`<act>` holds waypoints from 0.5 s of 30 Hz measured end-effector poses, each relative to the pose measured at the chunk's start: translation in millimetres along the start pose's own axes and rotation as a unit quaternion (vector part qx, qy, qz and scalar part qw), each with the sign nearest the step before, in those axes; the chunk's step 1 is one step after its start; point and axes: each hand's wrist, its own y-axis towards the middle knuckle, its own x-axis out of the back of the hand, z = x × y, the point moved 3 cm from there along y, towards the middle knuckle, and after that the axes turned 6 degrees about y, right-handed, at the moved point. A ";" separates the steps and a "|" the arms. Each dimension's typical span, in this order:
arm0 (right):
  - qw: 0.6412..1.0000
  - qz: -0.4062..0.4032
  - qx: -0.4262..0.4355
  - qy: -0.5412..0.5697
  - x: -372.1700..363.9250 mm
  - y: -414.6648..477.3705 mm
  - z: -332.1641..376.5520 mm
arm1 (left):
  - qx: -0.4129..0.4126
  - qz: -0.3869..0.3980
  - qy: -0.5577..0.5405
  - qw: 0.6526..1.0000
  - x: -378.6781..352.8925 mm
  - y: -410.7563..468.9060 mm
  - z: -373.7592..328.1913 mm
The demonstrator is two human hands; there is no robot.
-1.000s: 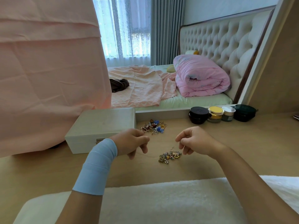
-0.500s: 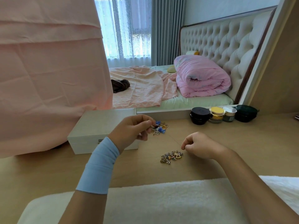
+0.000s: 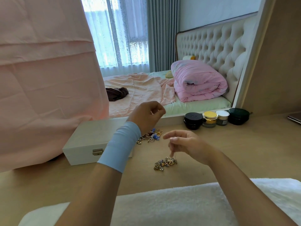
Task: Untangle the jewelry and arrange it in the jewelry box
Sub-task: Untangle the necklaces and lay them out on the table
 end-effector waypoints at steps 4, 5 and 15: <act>0.993 -0.047 -0.044 -0.095 20.8 0.8 -15.0 | 0.042 -0.030 0.070 0.996 11.5 -7.4 25.3; 0.990 -0.053 -0.059 -0.115 24.9 0.1 -18.3 | 0.053 -0.026 0.087 0.994 12.2 -10.5 31.3; 0.962 -0.141 -0.123 -0.197 83.3 -17.0 -21.2 | 0.128 0.078 0.172 0.974 -21.8 -18.9 56.9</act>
